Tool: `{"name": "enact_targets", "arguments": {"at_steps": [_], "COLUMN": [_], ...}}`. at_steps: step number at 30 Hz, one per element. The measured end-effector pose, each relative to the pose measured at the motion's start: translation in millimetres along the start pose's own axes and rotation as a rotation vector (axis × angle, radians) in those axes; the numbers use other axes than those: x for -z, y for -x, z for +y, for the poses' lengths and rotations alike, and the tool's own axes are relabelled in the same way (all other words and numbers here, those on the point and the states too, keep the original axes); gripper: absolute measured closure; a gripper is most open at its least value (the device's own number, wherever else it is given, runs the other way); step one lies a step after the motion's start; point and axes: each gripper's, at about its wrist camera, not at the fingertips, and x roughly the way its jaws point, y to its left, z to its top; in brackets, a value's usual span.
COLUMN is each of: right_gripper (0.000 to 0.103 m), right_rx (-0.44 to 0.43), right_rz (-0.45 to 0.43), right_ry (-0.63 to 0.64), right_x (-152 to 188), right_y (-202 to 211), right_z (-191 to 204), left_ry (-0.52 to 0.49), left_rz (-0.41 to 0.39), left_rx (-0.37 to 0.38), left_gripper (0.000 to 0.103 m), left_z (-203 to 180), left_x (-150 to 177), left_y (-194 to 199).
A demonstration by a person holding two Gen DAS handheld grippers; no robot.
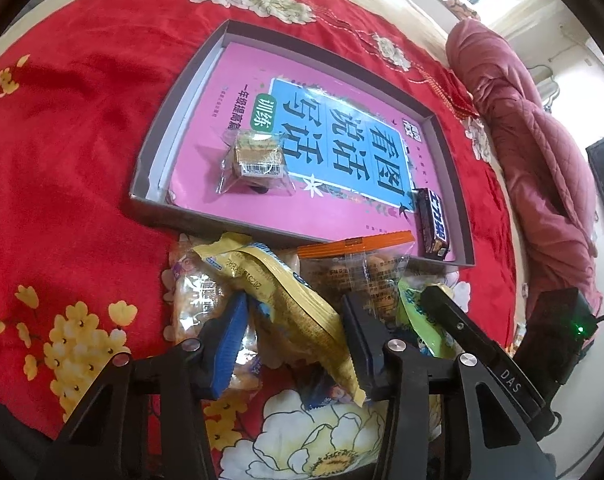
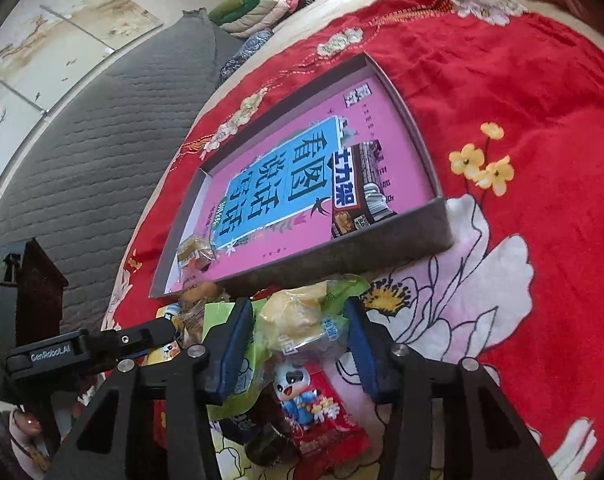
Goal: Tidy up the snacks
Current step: 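Grasp the clear green-labelled bread bag with the right gripper while the left gripper grasps the gold snack bag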
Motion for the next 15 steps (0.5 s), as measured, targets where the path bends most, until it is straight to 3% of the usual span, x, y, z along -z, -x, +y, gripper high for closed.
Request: {"name": "enact_targets", "arguments": {"at_steps": [4, 15], "right_gripper": [0.056, 0.058], "right_rx": [0.018, 0.04], "right_rz": [-0.045, -0.091], "right_ry": [0.027, 0.056], "right_x": [0.0, -1.4], "right_y": [11.4, 23.1], "right_z": [3.8, 5.0], "left_ry": [-0.015, -0.049], "left_rz": [0.009, -0.011], "left_rx": [0.013, 0.018], "left_gripper": [0.067, 0.069], "left_z": [1.9, 2.6], "left_x": [3.1, 5.4], "left_y": [2.4, 17.8]}}
